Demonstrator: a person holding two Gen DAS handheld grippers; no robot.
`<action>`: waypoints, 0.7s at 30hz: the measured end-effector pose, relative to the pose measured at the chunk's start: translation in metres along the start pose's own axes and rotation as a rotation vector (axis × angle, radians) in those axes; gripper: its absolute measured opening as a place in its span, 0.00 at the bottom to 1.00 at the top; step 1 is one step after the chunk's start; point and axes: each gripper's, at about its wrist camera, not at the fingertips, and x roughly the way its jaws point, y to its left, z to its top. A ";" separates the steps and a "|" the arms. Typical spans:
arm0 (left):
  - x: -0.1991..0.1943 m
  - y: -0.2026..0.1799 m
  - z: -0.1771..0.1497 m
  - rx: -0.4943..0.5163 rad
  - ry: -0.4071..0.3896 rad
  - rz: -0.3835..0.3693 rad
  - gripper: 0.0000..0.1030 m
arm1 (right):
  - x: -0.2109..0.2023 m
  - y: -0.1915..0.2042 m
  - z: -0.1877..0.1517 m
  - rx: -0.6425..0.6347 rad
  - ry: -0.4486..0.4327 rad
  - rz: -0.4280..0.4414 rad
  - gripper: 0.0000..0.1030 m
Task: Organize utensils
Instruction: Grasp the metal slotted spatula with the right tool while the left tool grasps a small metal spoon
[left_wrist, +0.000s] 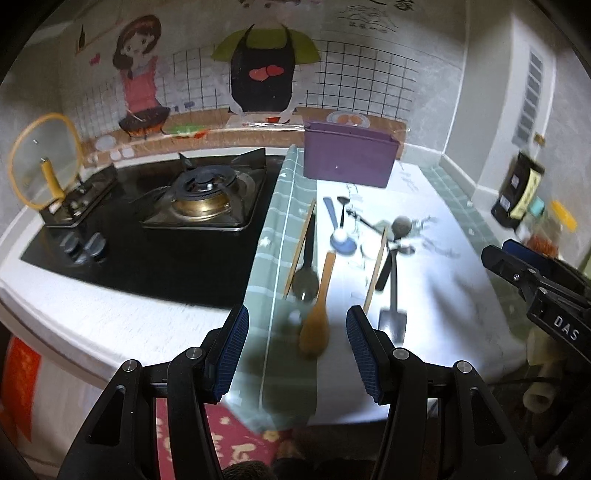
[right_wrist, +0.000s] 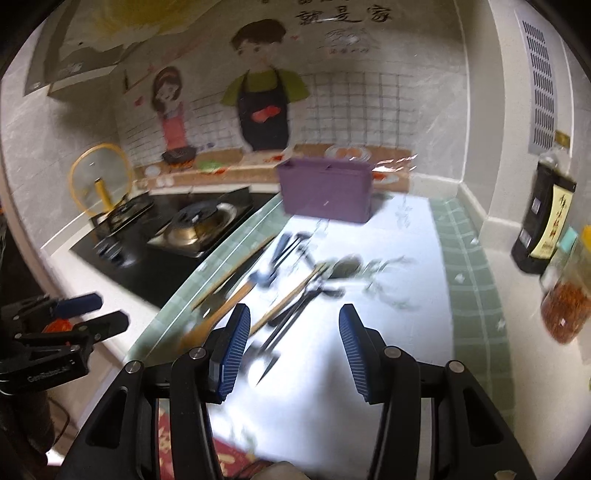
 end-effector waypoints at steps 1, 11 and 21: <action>0.005 0.002 0.008 -0.002 -0.002 -0.016 0.54 | 0.006 -0.003 0.008 0.008 -0.003 -0.013 0.46; 0.097 0.010 0.073 0.128 0.095 -0.246 0.54 | 0.080 -0.027 0.048 0.036 0.120 -0.105 0.36; 0.115 -0.002 0.078 0.074 0.065 -0.193 0.54 | 0.080 -0.058 0.071 -0.071 0.109 -0.085 0.34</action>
